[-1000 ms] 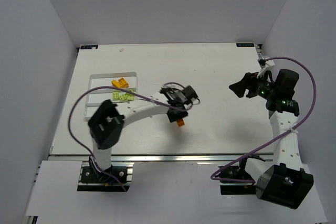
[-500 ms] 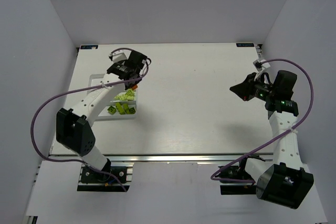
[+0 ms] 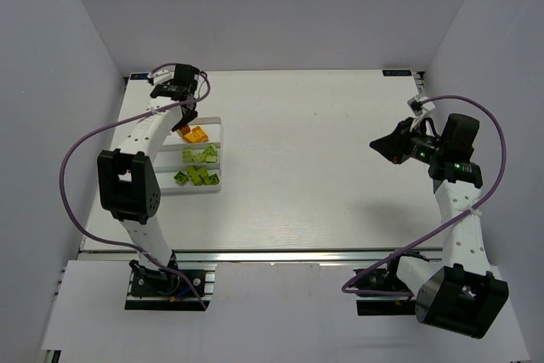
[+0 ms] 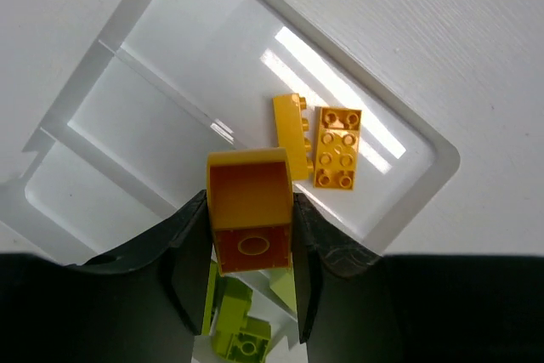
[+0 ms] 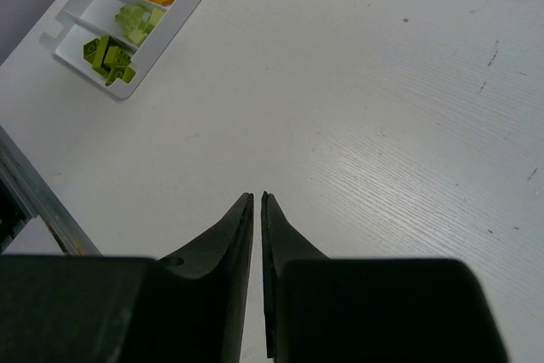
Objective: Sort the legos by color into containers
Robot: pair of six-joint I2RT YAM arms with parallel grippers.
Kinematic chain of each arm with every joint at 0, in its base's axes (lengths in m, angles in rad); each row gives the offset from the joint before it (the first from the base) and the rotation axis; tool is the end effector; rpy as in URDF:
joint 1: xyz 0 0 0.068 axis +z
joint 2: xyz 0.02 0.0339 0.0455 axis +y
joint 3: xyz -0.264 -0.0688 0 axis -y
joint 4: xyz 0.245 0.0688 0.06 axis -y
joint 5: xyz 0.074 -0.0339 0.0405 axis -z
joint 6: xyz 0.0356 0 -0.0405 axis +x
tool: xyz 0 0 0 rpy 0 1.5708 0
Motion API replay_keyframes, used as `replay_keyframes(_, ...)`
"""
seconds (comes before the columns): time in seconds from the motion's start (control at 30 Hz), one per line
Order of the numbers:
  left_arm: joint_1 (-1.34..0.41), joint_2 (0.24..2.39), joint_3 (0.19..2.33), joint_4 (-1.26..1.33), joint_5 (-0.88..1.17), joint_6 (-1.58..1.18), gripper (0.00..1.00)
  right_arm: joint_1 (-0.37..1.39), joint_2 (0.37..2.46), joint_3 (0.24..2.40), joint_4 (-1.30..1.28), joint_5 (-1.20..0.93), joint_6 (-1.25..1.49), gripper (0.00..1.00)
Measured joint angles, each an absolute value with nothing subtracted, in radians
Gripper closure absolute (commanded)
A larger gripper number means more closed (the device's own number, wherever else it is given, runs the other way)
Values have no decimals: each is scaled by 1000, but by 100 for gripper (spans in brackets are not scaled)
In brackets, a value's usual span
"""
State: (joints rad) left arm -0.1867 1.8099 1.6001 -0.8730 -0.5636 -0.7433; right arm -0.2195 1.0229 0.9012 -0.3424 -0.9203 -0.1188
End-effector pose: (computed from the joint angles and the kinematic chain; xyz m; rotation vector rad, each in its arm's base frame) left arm 0.3803 -0.0525 0.2857 -0.8393 2.2976 0.3590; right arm 0.2193 -0.0199 0.3259 -0.4653 1.8473 0.7005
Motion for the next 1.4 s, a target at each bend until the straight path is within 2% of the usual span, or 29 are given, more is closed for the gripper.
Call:
replay_keyframes(0.6, -10, 1937, 1635, -789, -481, -624, 99, -219, 1023, 901, -342, -923, -123, 77)
replay_keyframes(0.7, 5, 1945, 1635, -756, -466, -601, 86, -219, 1023, 901, -342, -923, -123, 76)
replay_keyframes(0.73, 10, 1951, 1638, -751, -461, -596, 76, -219, 1023, 901, -342, -923, -123, 76)
replay_keyframes(0.77, 17, 1961, 1646, -749, -455, -590, 70, -219, 1023, 901, -342, -923, -124, 75)
replay_keyframes(0.83, 25, 1986, 1659, -738, -443, -582, 53, -219, 1023, 901, -342, -923, -123, 74)
replay_keyframes(0.87, 28, 1995, 1662, -733, -436, -579, 36, -219, 1023, 901, -342, -923, -124, 74)
replay_keyframes(0.97, 38, 2021, 1662, -726, -406, -564, 18, -219, 1023, 901, -342, -923, -124, 69)
replay_keyframes(1.13, 45, 2021, 1662, -722, -357, -550, 12, -219, 1024, 900, -342, -923, -130, 58)
replay_keyframes(1.2, 47, 2012, 1663, -725, -326, -545, 9, -219, 1024, 898, -343, -926, -134, 46)
replay_keyframes(1.23, 47, 2002, 1662, -725, -304, -541, 8, -219, 1024, 895, -342, -930, -138, 36)
replay_keyframes(1.27, 46, 1985, 1655, -718, -272, -538, 6, -219, 1023, 891, -342, -935, -140, 14)
replay_keyframes(1.3, 46, 1954, 1636, -683, -223, -530, 2, -219, 1023, 886, -343, -943, -139, 11)
replay_keyframes(1.4, 41, 1724, 1432, -547, -60, -514, 2, -219, 1020, 872, -337, -965, -144, 11)
